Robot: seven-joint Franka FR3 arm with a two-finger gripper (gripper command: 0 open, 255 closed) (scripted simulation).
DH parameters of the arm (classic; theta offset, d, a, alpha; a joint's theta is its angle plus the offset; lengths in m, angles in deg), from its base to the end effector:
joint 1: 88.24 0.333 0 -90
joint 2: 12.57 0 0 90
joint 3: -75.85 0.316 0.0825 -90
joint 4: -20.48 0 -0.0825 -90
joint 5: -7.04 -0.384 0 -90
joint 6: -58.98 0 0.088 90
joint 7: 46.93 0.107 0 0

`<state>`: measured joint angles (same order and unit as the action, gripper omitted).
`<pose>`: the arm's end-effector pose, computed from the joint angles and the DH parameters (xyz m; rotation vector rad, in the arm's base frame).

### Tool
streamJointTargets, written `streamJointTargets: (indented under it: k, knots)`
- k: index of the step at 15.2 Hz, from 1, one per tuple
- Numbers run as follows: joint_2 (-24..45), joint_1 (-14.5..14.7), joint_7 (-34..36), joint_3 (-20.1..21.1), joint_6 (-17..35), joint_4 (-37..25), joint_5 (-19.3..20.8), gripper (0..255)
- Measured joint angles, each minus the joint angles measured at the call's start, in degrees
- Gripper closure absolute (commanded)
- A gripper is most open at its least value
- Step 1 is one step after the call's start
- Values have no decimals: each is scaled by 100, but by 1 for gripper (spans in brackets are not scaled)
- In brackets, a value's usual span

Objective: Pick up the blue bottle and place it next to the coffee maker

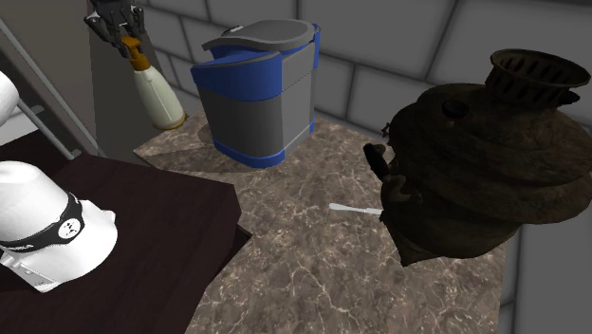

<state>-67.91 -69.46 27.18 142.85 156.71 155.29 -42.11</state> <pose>-0.0734 0.4339 0.4145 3.0767 -0.3677 0.0036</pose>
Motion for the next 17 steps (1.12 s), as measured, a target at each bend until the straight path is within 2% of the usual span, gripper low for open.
streamJointTargets:
  k: [12, 17]
  knots:
    - [28, -173, -170, 824, 738, 442, -578, 255]
    - [62, -331, -271, 1233, 1055, 566, -847, 255]
